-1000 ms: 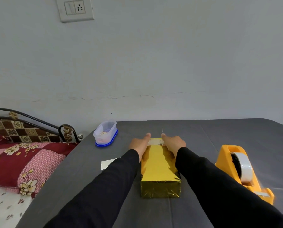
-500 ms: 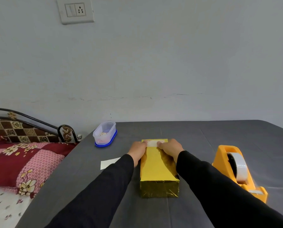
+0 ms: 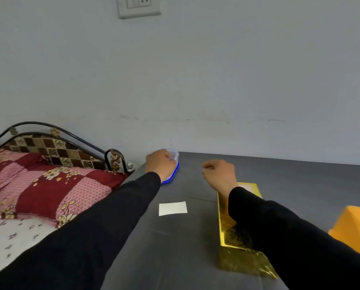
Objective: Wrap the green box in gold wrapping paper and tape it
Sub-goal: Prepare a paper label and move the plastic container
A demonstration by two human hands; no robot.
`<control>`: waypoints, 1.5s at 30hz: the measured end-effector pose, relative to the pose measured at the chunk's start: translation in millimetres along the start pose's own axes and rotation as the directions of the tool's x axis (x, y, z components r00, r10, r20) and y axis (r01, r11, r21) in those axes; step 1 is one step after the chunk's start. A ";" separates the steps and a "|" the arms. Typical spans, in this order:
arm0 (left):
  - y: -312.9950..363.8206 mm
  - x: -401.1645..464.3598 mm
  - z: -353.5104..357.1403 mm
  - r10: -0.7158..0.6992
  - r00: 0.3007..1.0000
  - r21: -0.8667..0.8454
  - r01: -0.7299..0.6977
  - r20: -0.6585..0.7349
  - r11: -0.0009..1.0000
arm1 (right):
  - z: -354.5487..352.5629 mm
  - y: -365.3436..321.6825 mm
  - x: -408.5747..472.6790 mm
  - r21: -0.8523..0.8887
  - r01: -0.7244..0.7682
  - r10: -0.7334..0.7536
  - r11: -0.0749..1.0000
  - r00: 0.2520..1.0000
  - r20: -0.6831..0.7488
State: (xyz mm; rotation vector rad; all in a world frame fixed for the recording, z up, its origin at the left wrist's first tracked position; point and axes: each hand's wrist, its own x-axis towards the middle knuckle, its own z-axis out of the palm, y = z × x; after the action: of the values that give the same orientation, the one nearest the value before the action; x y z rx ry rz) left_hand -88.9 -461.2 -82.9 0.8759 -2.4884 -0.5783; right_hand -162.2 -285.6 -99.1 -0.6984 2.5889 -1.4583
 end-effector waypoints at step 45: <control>7.8 -98.1 -76.4 -0.201 0.891 -0.893 0.435 0.408 0.116 | 22.1 -82.3 -89.8 0.418 0.113 -0.207 0.901 0.960 0.186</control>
State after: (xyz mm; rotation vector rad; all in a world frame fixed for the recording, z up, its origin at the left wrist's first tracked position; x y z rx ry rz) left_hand 16.6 -408.9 -42.1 0.7430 -1.3382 -2.1897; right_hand -47.2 -300.7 -55.6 -0.9684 2.0092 -1.7681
